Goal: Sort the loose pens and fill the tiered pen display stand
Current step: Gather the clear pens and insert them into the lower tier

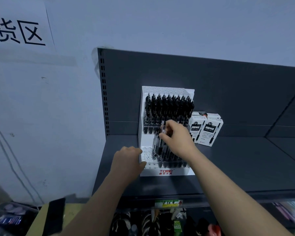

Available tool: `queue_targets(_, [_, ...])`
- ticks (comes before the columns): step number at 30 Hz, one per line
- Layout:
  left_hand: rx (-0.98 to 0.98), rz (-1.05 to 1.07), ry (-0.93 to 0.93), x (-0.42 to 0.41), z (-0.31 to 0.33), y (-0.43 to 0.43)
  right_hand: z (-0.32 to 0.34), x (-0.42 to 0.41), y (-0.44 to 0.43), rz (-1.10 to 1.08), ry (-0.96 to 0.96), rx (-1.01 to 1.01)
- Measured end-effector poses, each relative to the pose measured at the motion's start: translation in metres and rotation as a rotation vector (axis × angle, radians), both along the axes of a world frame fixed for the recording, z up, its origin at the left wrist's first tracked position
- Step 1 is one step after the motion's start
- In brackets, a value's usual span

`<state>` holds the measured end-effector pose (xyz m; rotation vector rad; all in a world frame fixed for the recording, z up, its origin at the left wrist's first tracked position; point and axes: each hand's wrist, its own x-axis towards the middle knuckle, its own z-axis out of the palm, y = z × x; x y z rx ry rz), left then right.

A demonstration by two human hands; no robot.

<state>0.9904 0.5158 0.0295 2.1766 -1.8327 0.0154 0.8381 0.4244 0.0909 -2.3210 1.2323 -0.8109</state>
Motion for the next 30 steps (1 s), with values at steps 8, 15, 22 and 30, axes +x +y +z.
queue_targets(8, [0.009,-0.002,0.010,0.0013,-0.0042,0.0013,-0.0056,0.0052,0.0014,-0.027,-0.039,-0.018])
queue_targets(15, [0.034,0.002,0.011,0.0023,-0.0043,0.0018,-0.0031,0.0034,-0.0006,0.032,0.163,-0.109])
queue_targets(22, [0.044,-0.005,0.025,0.0006,-0.0057,0.0001,0.0033,0.0033,-0.0038,0.013,0.216,-0.102])
queue_targets(30, [0.050,-0.008,0.037,0.0013,-0.0077,-0.0005,-0.0044,0.0000,0.0046,0.016,0.169,-0.087])
